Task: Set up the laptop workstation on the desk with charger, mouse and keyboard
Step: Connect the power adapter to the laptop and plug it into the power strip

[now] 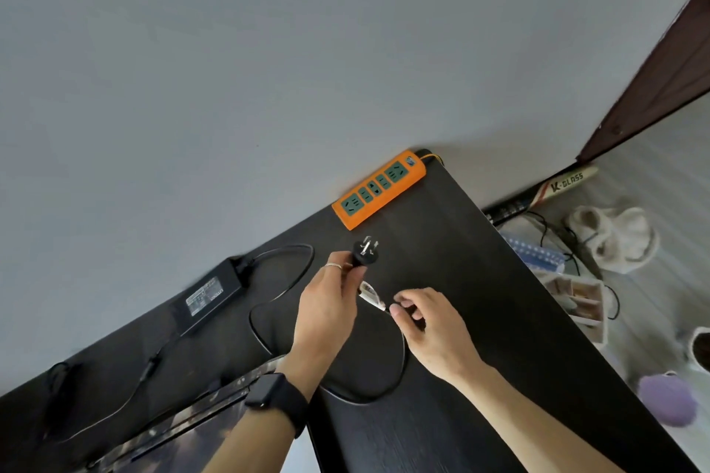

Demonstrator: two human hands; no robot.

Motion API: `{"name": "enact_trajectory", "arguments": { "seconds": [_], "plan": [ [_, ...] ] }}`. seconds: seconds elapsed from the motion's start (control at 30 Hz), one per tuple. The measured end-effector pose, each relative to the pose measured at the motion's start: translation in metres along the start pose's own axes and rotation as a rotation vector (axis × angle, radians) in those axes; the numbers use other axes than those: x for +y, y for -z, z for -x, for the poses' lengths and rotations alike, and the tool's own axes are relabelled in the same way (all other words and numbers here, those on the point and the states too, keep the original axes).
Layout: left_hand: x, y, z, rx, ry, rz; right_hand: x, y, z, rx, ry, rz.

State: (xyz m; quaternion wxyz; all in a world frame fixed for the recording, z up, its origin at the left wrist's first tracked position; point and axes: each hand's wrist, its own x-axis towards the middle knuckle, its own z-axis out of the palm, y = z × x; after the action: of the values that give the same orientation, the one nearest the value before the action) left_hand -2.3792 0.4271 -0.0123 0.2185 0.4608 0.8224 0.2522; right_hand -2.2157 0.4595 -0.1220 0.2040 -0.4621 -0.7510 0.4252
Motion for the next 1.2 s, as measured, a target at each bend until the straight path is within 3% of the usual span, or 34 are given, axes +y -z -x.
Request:
{"name": "enact_trajectory", "arguments": {
  "seconds": [0.07,0.17,0.37,0.67,0.8,0.9,1.2],
  "plan": [
    [-0.005,0.001,-0.011,0.005,0.037,-0.064,0.0,0.005,-0.013,0.033,0.008,0.063],
    [-0.012,0.002,-0.032,-0.004,0.066,-0.135,0.002,0.01,-0.054,0.098,0.108,0.37],
    [-0.015,-0.006,-0.076,0.064,-0.063,-0.443,-0.005,0.014,-0.157,0.047,0.275,0.68],
    [-0.017,0.011,-0.11,-0.135,-0.016,-0.749,0.014,0.015,-0.146,0.064,0.269,0.68],
    [-0.002,0.015,-0.105,-0.221,-0.228,-0.925,0.023,0.014,-0.117,0.113,0.234,0.646],
    [-0.005,0.014,-0.122,-0.136,-0.439,-1.063,0.02,0.017,-0.125,0.135,0.225,0.624],
    [-0.009,0.017,-0.127,-0.29,-0.467,-1.094,0.02,0.013,-0.122,0.145,0.199,0.6]
  ]
}}
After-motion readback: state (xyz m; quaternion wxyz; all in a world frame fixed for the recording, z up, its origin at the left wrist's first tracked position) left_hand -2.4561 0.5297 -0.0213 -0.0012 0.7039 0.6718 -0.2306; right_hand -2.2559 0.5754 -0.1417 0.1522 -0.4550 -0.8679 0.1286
